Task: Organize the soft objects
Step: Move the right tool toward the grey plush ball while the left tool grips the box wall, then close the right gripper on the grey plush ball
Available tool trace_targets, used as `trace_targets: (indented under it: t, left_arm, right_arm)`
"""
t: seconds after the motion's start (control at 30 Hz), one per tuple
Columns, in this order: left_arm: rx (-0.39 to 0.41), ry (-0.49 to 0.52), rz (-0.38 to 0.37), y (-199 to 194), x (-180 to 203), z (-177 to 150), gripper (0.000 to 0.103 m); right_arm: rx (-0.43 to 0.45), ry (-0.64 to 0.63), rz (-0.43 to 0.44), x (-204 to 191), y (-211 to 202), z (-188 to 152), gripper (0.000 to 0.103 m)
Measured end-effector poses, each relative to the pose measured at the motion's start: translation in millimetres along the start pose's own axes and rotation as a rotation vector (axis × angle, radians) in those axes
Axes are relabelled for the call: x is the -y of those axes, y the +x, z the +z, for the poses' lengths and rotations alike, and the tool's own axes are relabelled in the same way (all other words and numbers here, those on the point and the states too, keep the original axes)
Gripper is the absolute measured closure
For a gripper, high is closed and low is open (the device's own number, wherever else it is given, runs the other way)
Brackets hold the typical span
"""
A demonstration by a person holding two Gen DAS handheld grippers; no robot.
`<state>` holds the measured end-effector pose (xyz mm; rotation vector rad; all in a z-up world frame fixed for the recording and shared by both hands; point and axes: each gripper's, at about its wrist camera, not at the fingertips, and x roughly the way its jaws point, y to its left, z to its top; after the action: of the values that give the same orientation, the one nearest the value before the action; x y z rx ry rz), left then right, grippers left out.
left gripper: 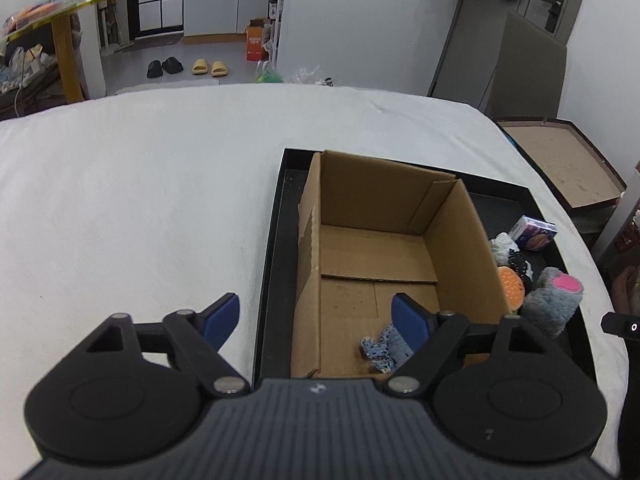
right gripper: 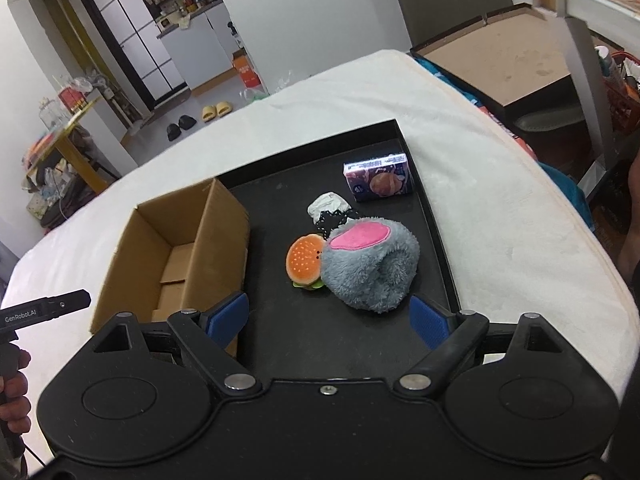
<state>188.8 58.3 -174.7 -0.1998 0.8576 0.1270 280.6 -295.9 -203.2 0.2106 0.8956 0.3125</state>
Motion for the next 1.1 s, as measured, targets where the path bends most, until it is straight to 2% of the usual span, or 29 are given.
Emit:
trace_targets:
  t: [0.27,0.37,0.73,0.93,1.0,1.1]
  left_arm:
    - [-0.018,-0.038,0.002,27.9,-6.4,-4.6,0.036]
    - [-0.032,-0.033,-0.005,35.9,-5.9,-7.8,0.04]
    - [-0.043,-0.047,-0.008,51.2,-5.3,-14.2,0.057]
    - [-0.038,-0.057,-0.012,56.1,-3.3,-10.9,0.074]
    - [-0.035,-0.05,-0.002,58.0,-0.1,-10.2,0.087]
    - [-0.033,-0.06,0.024,60.0,-1.1,-8.8,0.089]
  right_arm:
    - [-0.053,-0.02,-0.021,-0.2,35.6,-0.8,0.016]
    - [-0.063,-0.042,-0.054,-0.3,49.7,1.6,0.017]
    - [-0.098,-0.056,-0.099,-0.4,82.6,-1.7,0.017]
    - [-0.075,-0.048,-0.13,1.7,91.9,3.3,0.016]
    - [-0.067,-0.042,-0.134,4.3,96.2,5.2,0.016]
    - [-0.057,-0.048,-0.144,7.9,104.8,6.4,0.016]
